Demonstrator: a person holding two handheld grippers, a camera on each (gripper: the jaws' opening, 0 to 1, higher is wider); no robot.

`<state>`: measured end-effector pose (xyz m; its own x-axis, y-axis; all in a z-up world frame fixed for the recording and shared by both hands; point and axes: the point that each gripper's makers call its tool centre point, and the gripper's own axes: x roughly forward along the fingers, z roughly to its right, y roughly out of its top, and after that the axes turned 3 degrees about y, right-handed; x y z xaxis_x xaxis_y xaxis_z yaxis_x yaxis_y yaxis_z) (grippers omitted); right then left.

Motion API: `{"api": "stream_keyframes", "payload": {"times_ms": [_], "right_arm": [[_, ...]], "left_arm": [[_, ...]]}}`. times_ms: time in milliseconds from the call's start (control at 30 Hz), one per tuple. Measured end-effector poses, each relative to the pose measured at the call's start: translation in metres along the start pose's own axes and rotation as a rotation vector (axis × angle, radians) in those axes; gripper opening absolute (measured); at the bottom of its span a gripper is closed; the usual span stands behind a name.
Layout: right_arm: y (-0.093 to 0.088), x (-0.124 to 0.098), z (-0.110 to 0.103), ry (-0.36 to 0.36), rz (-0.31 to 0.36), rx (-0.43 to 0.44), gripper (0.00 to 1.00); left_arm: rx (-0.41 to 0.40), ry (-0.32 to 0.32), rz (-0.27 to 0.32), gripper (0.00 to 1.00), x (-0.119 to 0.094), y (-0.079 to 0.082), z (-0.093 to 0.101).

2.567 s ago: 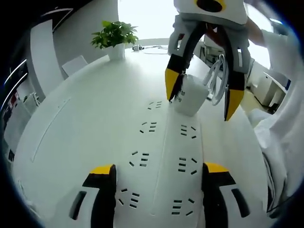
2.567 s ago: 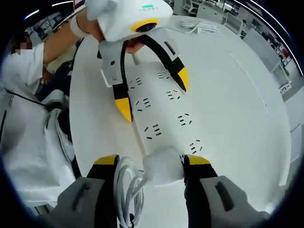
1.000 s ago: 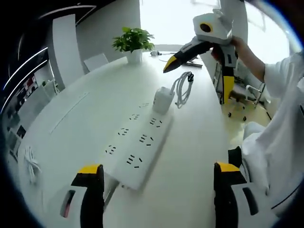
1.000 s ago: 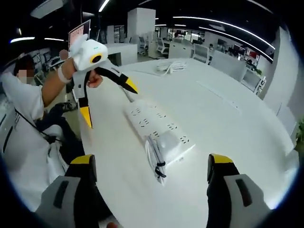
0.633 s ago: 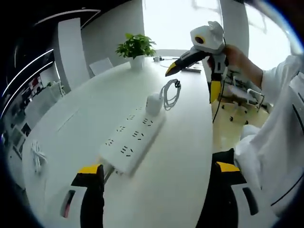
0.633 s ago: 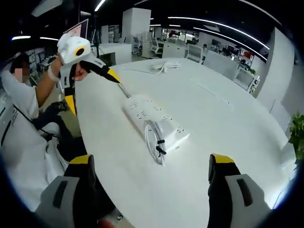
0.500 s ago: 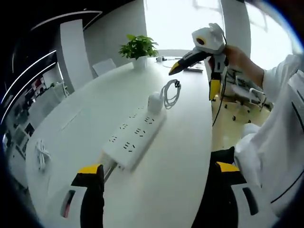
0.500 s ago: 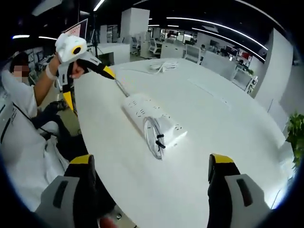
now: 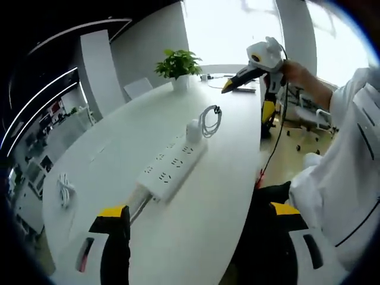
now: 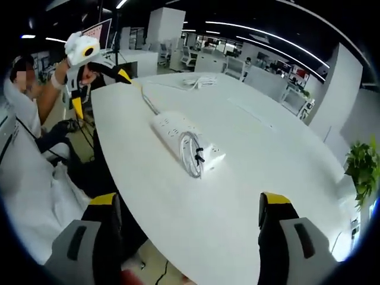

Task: Straighten the power strip on the desk, plug the charger into it

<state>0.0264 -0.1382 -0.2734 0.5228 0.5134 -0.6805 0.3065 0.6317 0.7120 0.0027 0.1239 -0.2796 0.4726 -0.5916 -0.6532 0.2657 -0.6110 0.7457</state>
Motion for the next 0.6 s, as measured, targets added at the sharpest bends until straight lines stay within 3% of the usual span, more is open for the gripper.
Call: {"api": "stream_keyframes", "payload": {"times_ms": [600], "right_arm": [[-0.028,-0.043,-0.009,-0.079,0.001,0.052,0.94]], "left_arm": [[-0.052,0.084,0.010,0.96,-0.045,-0.026,0.012]]}}
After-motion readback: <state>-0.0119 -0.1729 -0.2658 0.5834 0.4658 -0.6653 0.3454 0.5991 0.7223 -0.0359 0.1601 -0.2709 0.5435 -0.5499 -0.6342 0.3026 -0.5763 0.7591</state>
